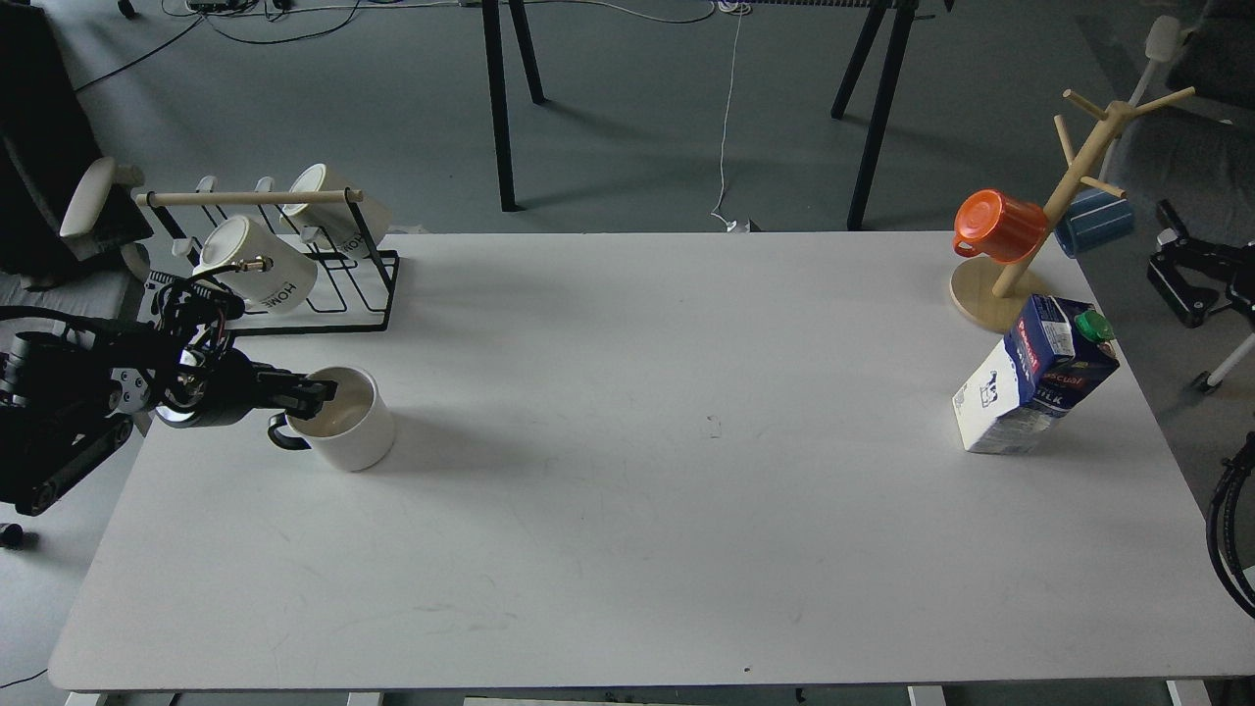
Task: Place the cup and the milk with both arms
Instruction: 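Reach the left gripper to the white mug and grasp its rim, then carry the white mug toward the table center and set it down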
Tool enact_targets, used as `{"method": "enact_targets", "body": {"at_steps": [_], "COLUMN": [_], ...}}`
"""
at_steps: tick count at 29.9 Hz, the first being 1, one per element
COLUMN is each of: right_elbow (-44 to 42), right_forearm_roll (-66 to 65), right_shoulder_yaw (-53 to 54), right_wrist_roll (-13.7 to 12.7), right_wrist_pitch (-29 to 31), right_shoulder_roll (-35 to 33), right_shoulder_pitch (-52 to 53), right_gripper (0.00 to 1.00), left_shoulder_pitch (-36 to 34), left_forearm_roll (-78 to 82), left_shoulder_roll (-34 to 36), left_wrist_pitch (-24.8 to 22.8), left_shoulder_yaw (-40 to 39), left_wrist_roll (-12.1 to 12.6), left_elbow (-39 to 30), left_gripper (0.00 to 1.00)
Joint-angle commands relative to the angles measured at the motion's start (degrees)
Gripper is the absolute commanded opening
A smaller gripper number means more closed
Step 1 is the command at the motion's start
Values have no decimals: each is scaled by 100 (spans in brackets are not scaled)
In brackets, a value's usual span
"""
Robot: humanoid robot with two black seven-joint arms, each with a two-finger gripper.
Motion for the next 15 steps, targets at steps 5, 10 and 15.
{"method": "enact_targets", "body": {"at_steps": [5,10,15], "right_elbow": [-9,-26,-96], "right_forearm_roll": [0,9,27], "right_shoulder_yaw": [6,24,68], "right_wrist_roll": [9,9,17], "right_wrist_pitch": [0,0,0], "right_shoulder_roll": [2,11,20], "right_shoulder_pitch": [-26,-18,9], "right_gripper": [97,97,96], "left_shoulder_pitch": [-69,-148,-666], "left_forearm_roll": [-3,-20,-152], "left_shoulder_roll": [107,405,1012], "left_wrist_pitch": [24,-63,-659], "left_shoulder_yaw": [200,139,-159], "left_wrist_roll": [1,1,1], "left_elbow": [-261,-743,-2219], "left_gripper": [3,3,3]}}
